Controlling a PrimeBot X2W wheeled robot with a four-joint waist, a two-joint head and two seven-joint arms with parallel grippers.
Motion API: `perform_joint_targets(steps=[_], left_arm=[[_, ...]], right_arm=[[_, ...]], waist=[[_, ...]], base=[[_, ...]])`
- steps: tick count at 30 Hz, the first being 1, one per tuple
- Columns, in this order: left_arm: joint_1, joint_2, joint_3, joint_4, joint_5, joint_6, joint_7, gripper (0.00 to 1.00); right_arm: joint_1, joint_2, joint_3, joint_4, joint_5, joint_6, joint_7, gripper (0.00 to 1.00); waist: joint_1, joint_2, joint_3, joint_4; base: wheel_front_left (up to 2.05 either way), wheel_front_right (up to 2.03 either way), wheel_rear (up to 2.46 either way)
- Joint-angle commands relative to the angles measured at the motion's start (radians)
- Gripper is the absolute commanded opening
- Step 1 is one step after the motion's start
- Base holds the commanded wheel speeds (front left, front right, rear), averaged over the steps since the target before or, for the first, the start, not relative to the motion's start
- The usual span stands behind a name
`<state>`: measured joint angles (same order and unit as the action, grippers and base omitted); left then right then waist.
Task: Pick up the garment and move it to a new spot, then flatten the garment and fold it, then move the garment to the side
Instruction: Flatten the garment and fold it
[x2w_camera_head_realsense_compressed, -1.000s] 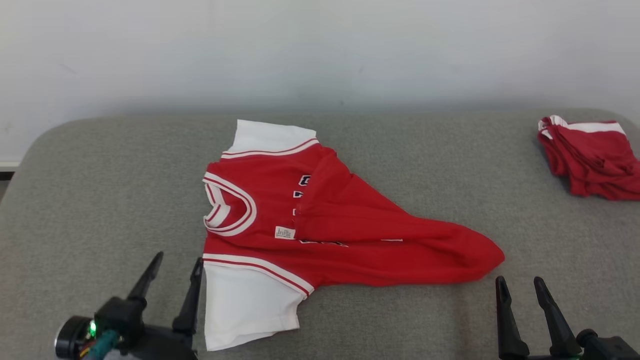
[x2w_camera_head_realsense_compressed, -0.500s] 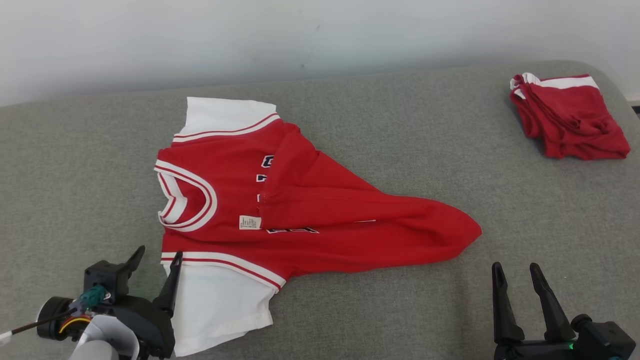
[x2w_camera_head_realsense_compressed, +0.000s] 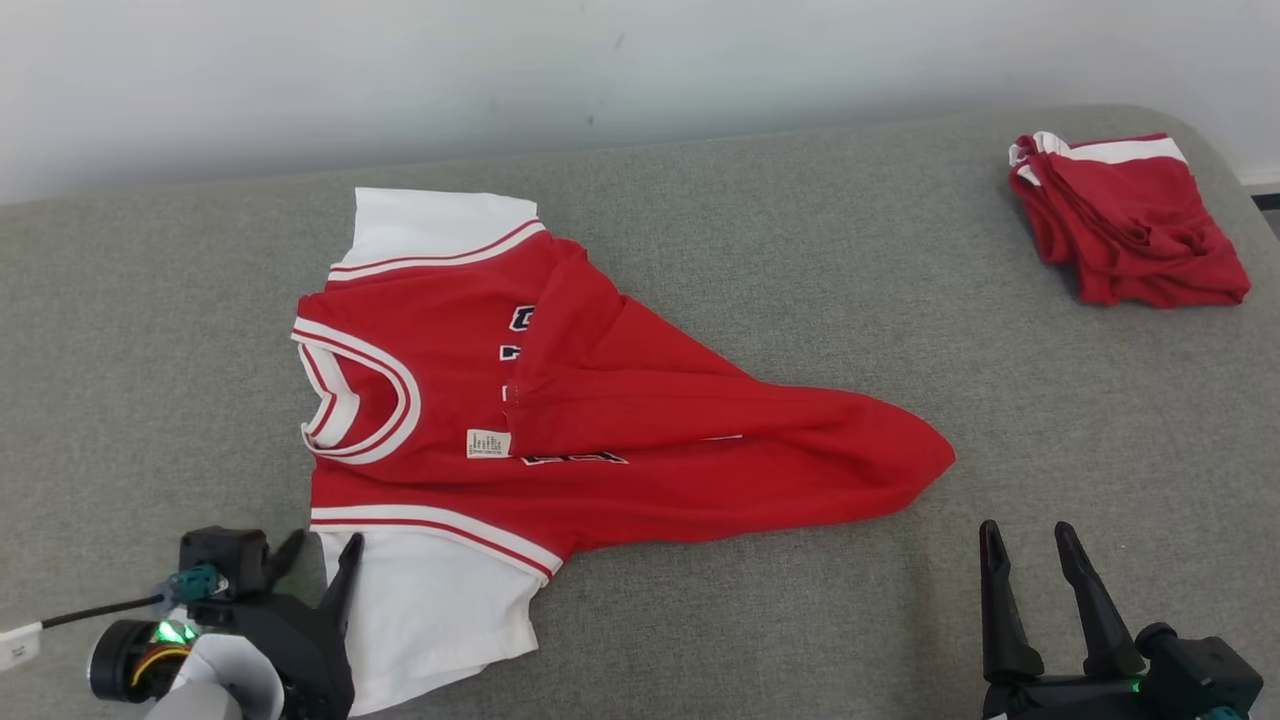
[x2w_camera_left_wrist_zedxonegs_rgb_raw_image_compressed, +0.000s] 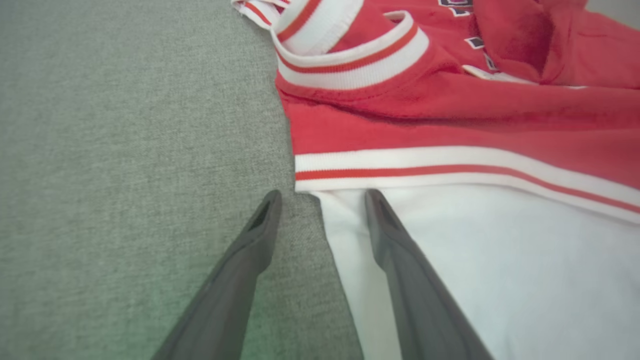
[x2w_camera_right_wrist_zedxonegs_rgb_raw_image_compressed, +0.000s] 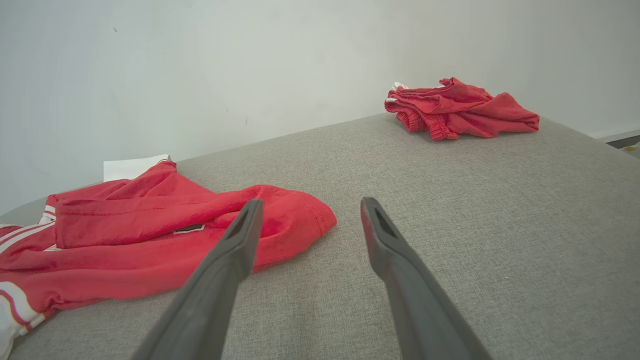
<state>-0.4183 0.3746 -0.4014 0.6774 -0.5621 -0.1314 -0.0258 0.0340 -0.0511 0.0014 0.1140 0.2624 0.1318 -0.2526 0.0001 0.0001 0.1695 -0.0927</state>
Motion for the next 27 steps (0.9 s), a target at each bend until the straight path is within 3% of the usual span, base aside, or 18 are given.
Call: perform_joint_targets(steps=[1, 2, 3, 8, 17, 27], left_arm=[[-0.001, -0.007, -0.01, 0.008, -0.01, 0.002, 0.001, 0.49], [-0.003, -0.004, -0.018, 0.014, -0.019, 0.002, -0.002, 0.4], [-0.004, -0.004, -0.026, 0.018, -0.03, 0.002, -0.004, 0.0], [-0.016, -0.008, -0.075, 0.036, -0.042, 0.002, -0.033, 0.0], [0.024, -0.016, -0.071, 0.035, -0.045, 0.022, -0.126, 0.0], [0.184, 0.012, -0.053, -0.119, -0.067, 0.107, -0.143, 0.0]], right_arm=[[-0.005, 0.001, 0.0, 0.002, -0.005, -0.003, -0.004, 1.0], [-0.004, 0.001, 0.002, 0.003, -0.006, -0.003, -0.004, 1.0], [-0.002, 0.001, 0.002, 0.003, -0.008, -0.003, -0.003, 1.0], [0.012, 0.001, -0.005, -0.005, -0.017, -0.003, 0.005, 1.0], [0.05, 0.001, -0.011, -0.005, -0.007, -0.003, 0.013, 1.0], [0.081, 0.001, -0.032, -0.01, 0.001, -0.003, 0.021, 1.0]], waist=[[-0.0001, -0.0001, -0.005, 0.001], [-0.0001, -0.0001, -0.008, 0.002], [-0.0001, -0.0001, -0.011, 0.003], [-0.0001, -0.0001, -0.035, 0.022], [-0.0001, -0.0001, -0.103, 0.099], [-0.0001, -0.0001, -0.133, 0.166]], base=[[0.0, 0.0, 0.0], [0.0, 0.0, 0.0], [0.0, 0.0, 0.0], [0.0, 0.0, 0.0], [0.0, 0.0, 0.0], [0.0, 0.0, 0.0]])
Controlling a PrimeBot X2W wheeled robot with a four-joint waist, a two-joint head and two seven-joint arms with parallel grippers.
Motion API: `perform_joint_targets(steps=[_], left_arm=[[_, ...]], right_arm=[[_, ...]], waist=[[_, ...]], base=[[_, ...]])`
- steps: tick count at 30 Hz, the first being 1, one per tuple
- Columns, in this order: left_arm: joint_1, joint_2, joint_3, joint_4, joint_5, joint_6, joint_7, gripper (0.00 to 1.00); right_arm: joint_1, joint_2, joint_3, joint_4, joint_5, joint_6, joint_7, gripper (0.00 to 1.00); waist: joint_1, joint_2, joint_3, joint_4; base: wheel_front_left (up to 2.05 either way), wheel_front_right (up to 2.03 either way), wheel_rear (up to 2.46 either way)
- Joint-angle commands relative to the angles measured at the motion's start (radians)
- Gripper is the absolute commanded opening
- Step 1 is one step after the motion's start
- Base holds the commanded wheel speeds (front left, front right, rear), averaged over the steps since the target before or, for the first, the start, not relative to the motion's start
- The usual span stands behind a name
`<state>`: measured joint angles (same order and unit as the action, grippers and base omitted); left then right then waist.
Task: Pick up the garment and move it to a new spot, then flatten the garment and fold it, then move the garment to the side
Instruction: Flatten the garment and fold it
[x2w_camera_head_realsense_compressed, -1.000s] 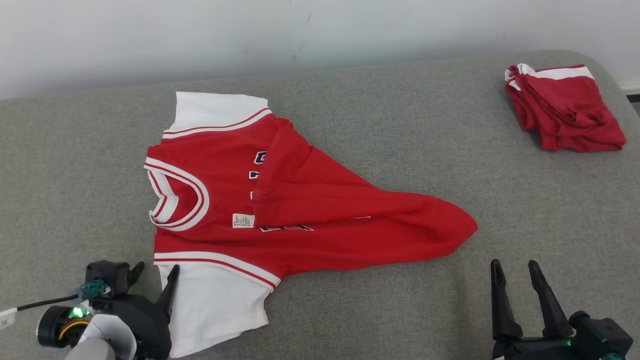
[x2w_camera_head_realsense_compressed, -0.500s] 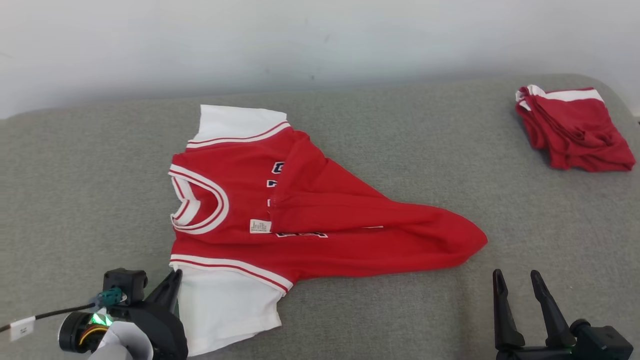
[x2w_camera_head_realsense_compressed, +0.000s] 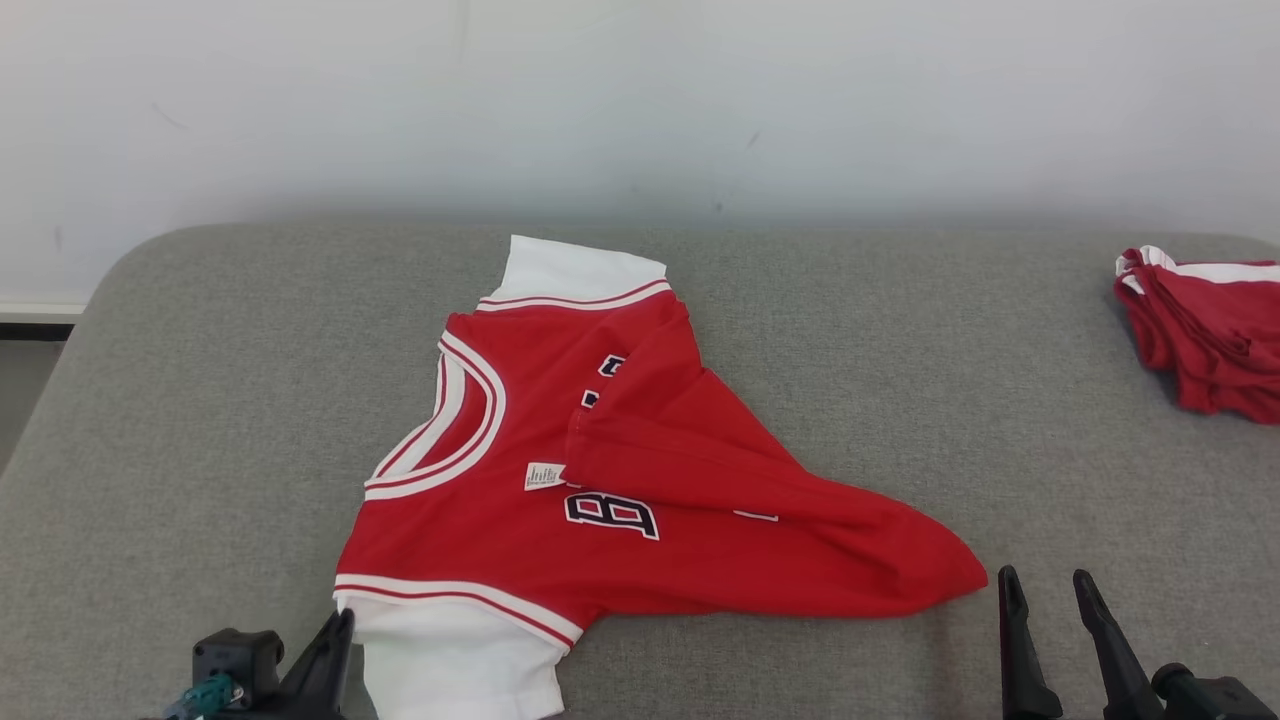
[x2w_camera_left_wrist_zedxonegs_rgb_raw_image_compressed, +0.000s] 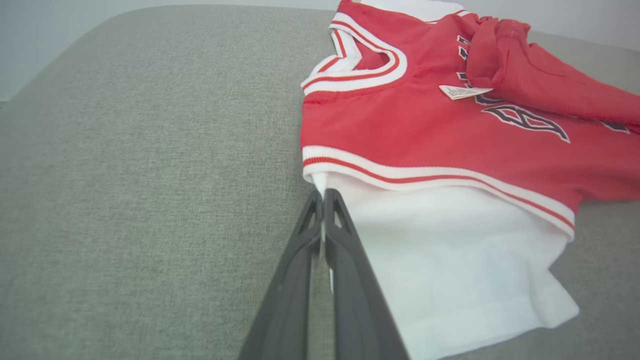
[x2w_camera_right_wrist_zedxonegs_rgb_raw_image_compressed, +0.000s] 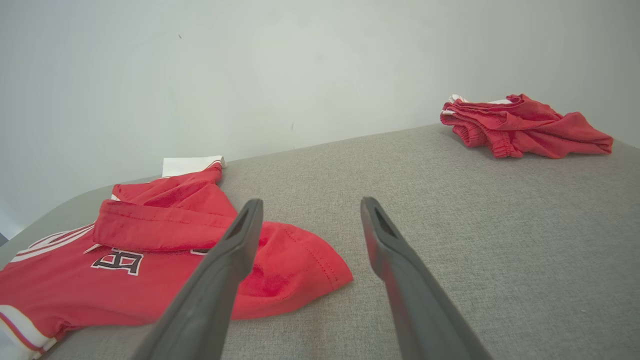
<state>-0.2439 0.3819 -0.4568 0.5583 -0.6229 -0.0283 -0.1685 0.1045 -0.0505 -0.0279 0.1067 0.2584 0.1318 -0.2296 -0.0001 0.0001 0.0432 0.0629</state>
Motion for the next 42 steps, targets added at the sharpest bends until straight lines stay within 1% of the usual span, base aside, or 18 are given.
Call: perform_joint_targets(steps=[1, 5, 6, 7, 13, 18, 22, 27, 33, 37, 42], left_arm=[[0.023, 0.008, 0.005, -0.016, -0.008, 0.013, 0.004, 0.0], [0.058, 0.015, 0.011, -0.07, -0.018, 0.037, 0.011, 0.0], [0.062, 0.014, 0.013, -0.081, -0.016, 0.042, 0.002, 0.55], [0.065, 0.015, 0.013, -0.089, -0.007, 0.052, -0.007, 1.0], [0.085, 0.005, 0.044, -0.155, 0.032, 0.107, -0.079, 1.0], [0.113, -0.003, 0.082, -0.224, 0.072, 0.125, -0.096, 1.0], [0.161, -0.031, 0.157, -0.343, 0.148, 0.132, -0.096, 1.0], [0.228, -0.092, 0.241, -0.452, 0.24, 0.103, -0.097, 1.0], [0.278, -0.161, 0.303, -0.477, 0.31, 0.047, -0.097, 1.0], [0.277, -0.194, 0.331, -0.467, 0.341, 0.011, -0.097, 1.0], [0.245, -0.233, 0.355, -0.463, 0.375, -0.028, -0.097, 1.0]], right_arm=[[0.011, 0.0, -0.004, -0.002, 0.003, -0.003, 0.001, 1.0], [0.012, 0.0, -0.012, 0.001, -0.004, -0.003, 0.012, 1.0], [0.01, 0.0, -0.013, 0.002, -0.005, -0.003, 0.015, 1.0], [0.01, 0.0, -0.013, 0.002, -0.007, -0.003, 0.015, 1.0], [0.012, -0.001, -0.004, 0.002, -0.018, -0.003, 0.028, 1.0], [0.006, -0.016, 0.023, -0.002, -0.023, -0.003, 0.036, 1.0], [-0.003, -0.03, 0.048, -0.001, -0.019, -0.003, 0.045, 1.0], [-0.017, -0.04, 0.079, 0.003, -0.015, -0.003, 0.058, 1.0], [-0.041, -0.056, 0.126, 0.015, -0.007, -0.003, 0.069, 1.0], [-0.1, -0.079, 0.194, 0.028, -0.007, -0.003, 0.089, 1.0], [-0.233, -0.109, 0.307, 0.082, -0.003, -0.003, 0.142, 1.0]], waist=[[0.0001, -0.0001, -0.008, 0.012], [0.0001, -0.0001, -0.009, 0.016], [0.0001, -0.0001, -0.009, 0.017], [0.0001, -0.0001, -0.01, 0.017], [0.0001, -0.0001, -0.03, 0.019], [0.0001, -0.0001, -0.043, 0.022], [0.0001, -0.0001, -0.05, 0.028], [0.0001, -0.0001, -0.052, 0.037], [0.0001, -0.0001, -0.05, 0.052], [0.0001, -0.0001, -0.041, 0.067], [0.0001, -0.0001, -0.018, 0.101]], base=[[0.0, 0.0, 0.0], [0.0, 0.0, 0.0], [0.0, 0.0, 0.0], [0.0, 0.0, 0.0], [0.0, 0.0, 0.0], [0.0, 0.0, 0.0], [0.0, 0.0, 0.0], [0.0, 0.0, 0.0], [0.0, 0.0, 0.0], [0.0, 0.0, 0.0], [0.0, 0.0, 0.0]])
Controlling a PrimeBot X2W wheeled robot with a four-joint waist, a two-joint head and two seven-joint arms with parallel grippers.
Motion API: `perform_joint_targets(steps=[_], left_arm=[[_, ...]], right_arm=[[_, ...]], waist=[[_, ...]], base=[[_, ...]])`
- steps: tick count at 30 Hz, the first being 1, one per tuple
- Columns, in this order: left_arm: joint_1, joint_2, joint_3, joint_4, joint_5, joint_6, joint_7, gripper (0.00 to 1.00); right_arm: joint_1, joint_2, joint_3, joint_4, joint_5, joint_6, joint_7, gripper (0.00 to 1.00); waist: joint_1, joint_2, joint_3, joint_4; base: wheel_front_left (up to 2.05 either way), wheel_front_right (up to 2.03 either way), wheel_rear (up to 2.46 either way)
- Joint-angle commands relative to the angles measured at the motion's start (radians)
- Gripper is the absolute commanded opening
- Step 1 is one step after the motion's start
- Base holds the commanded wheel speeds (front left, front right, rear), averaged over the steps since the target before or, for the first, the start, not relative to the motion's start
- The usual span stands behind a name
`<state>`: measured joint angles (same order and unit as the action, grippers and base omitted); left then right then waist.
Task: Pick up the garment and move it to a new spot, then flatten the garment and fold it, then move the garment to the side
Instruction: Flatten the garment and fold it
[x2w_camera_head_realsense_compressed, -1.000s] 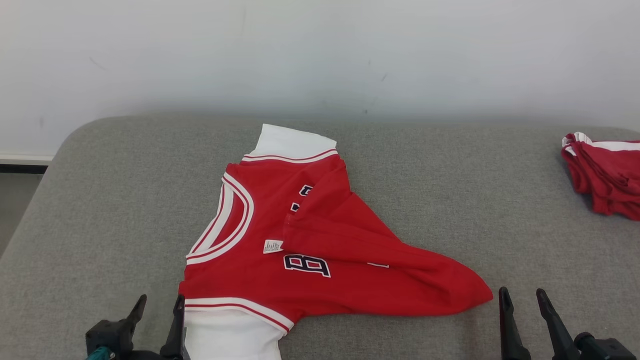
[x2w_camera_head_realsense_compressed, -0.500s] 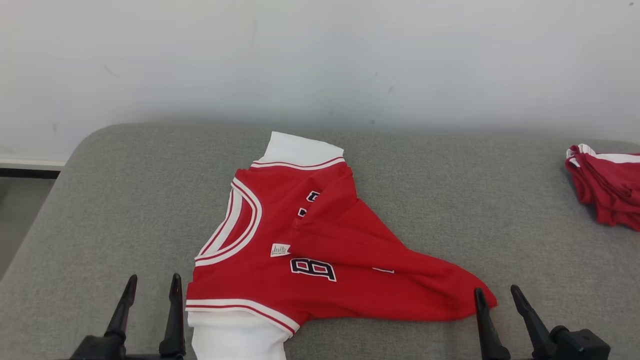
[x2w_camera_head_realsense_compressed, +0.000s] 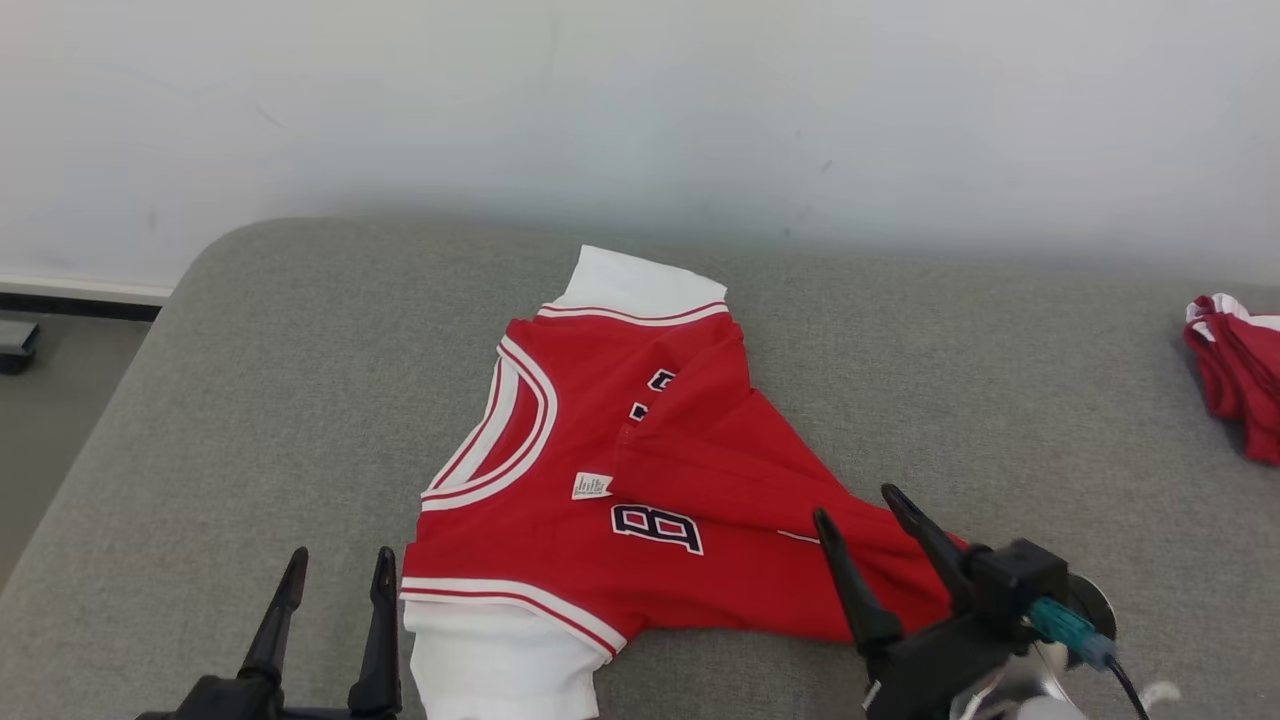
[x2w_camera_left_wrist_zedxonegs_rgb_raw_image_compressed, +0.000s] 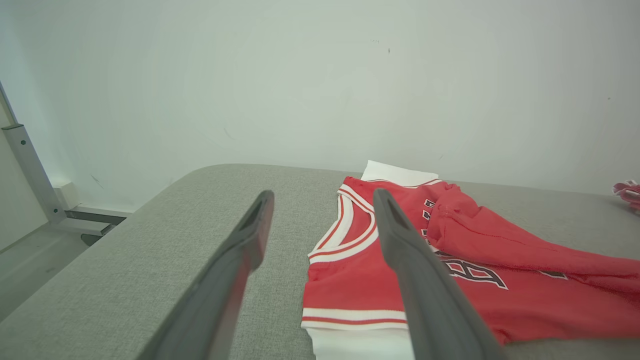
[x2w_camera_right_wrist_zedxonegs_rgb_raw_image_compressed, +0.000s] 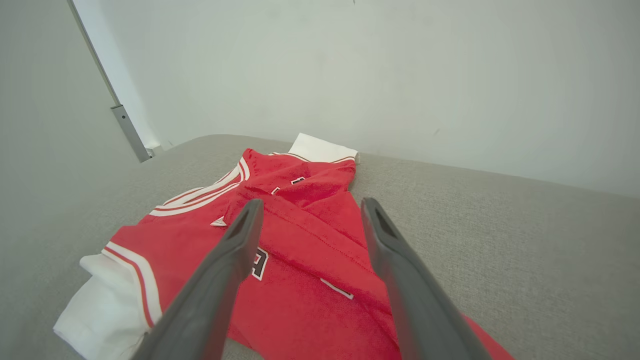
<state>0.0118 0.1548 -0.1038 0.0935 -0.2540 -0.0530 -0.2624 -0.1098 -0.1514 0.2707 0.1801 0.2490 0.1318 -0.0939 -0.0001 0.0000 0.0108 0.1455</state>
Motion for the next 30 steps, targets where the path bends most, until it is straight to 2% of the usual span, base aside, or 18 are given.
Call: perform_joint_targets(steps=[1, 13, 24, 29, 30], left_arm=[[-0.016, -0.013, 0.006, 0.004, 0.011, -0.01, -0.003, 1.0], [-0.083, -0.089, -0.009, 0.037, 0.043, -0.06, -0.003, 1.0], [-0.109, -0.105, -0.047, 0.05, 0.029, -0.073, -0.003, 1.0], [-0.117, -0.105, -0.056, 0.048, 0.007, -0.075, -0.003, 1.0], [-0.116, -0.105, -0.056, 0.047, 0.005, -0.075, -0.003, 1.0]], right_arm=[[-0.052, -0.01, 0.035, 0.025, 0.005, -0.003, 0.017, 1.0], [-0.428, -0.011, 0.273, 0.343, 0.038, -0.003, 0.087, 1.0], [-0.612, -0.016, 0.357, 0.638, 0.08, -0.003, 0.102, 1.0], [-0.662, -0.019, 0.396, 0.743, 0.096, -0.003, 0.105, 1.0], [-0.669, -0.016, 0.403, 0.758, 0.101, -0.003, 0.101, 0.6]], waist=[[0.0001, 0.0, 0.02, 0.027], [0.0001, 0.0, 0.095, 0.168], [0.0001, 0.0, 0.144, 0.261], [0.0001, 0.0, 0.16, 0.283], [0.0001, 0.0, 0.161, 0.283]], base=[[0.0, 0.0, 0.0], [0.0, 0.0, 0.0], [0.0, 0.0, 0.0], [0.0, 0.0, 0.0], [0.0, 0.0, 0.0]])
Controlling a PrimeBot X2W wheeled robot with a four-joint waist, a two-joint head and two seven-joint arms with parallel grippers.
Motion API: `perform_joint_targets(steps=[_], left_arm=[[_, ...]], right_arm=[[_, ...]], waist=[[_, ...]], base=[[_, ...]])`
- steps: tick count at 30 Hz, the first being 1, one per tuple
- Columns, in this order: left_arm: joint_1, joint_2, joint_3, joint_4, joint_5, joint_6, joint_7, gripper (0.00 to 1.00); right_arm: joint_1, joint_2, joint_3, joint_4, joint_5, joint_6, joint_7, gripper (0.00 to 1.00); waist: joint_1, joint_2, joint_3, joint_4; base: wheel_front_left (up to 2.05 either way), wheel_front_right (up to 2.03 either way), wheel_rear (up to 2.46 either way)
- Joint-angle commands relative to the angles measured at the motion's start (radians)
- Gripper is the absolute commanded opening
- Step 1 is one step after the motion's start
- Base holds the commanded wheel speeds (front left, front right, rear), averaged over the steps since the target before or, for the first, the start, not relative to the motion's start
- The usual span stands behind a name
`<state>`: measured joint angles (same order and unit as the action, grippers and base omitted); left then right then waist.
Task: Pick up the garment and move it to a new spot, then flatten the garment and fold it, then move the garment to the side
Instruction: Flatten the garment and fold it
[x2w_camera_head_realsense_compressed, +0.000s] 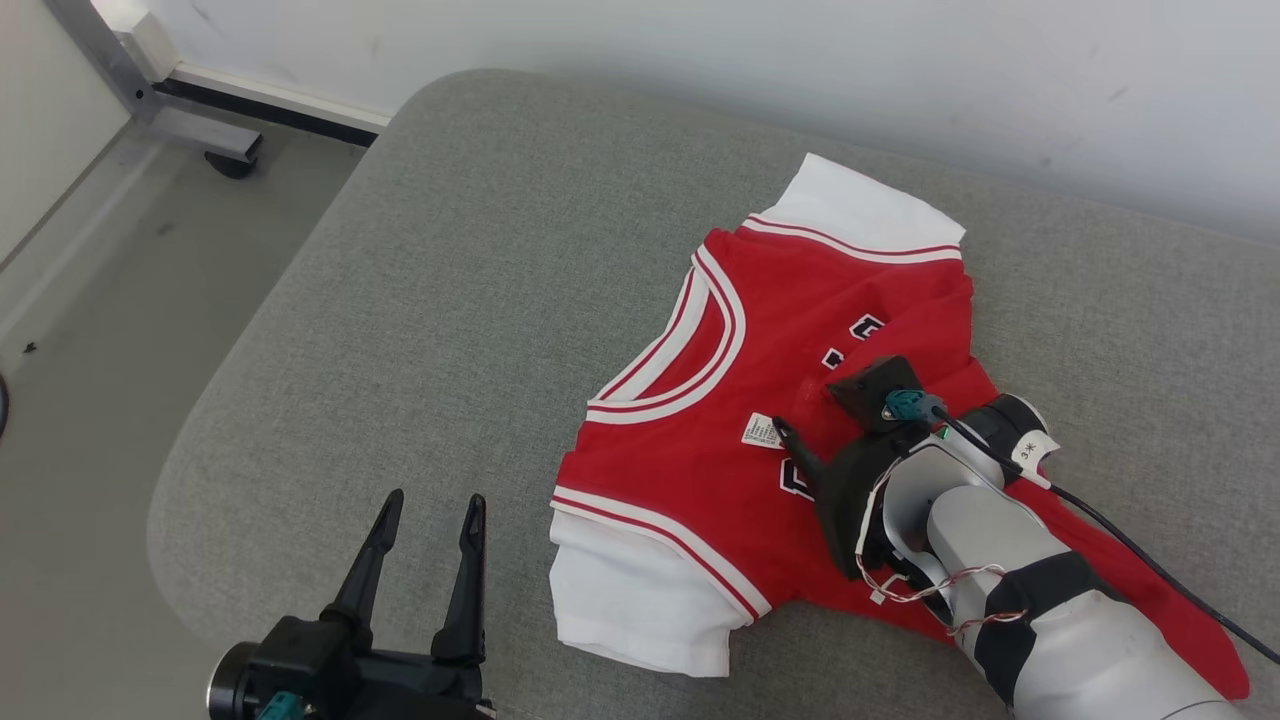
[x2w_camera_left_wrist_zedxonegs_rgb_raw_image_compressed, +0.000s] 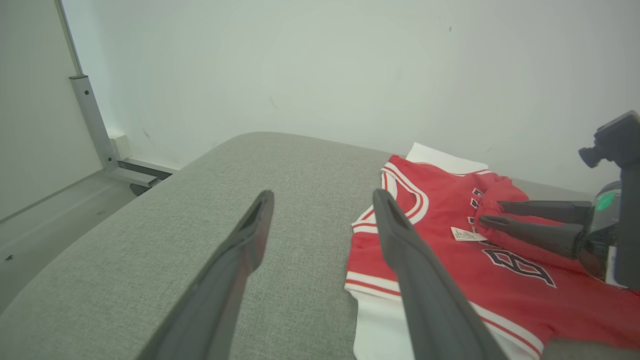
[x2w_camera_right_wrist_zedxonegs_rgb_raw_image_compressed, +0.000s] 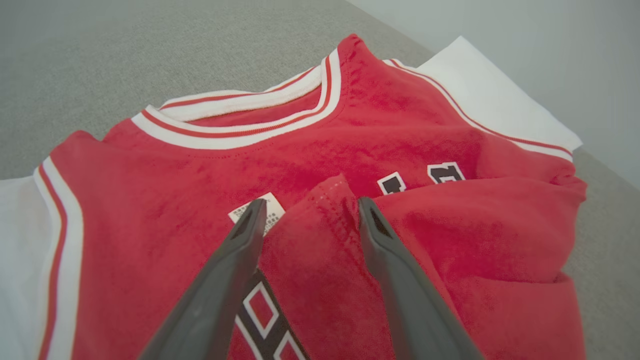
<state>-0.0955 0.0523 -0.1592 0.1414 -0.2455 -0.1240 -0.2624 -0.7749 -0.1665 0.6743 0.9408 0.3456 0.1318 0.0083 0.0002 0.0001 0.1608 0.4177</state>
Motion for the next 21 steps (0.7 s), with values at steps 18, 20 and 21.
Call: perform_joint_targets(steps=[18, 20, 21], left_arm=[[0.007, -0.002, -0.006, 0.002, 0.01, -0.003, -0.003, 1.0], [0.0, -0.003, -0.01, 0.002, 0.007, -0.003, -0.003, 1.0], [-0.003, -0.003, -0.012, 0.002, 0.005, -0.004, -0.003, 1.0]], right_arm=[[-0.204, -0.145, -0.072, 0.124, 0.13, -0.003, -0.17, 0.0], [-0.227, -0.167, -0.092, 0.146, 0.139, -0.003, -0.167, 0.0], [-0.238, -0.176, -0.101, 0.159, 0.142, -0.003, -0.165, 0.0]], waist=[[-0.0002, -0.0001, -0.005, -0.067], [-0.0002, -0.0001, 0.001, -0.069], [-0.0002, -0.0001, 0.004, -0.069]], base=[[0.0, 0.0, 0.0], [0.0, 0.0, 0.0], [0.0, 0.0, 0.0]])
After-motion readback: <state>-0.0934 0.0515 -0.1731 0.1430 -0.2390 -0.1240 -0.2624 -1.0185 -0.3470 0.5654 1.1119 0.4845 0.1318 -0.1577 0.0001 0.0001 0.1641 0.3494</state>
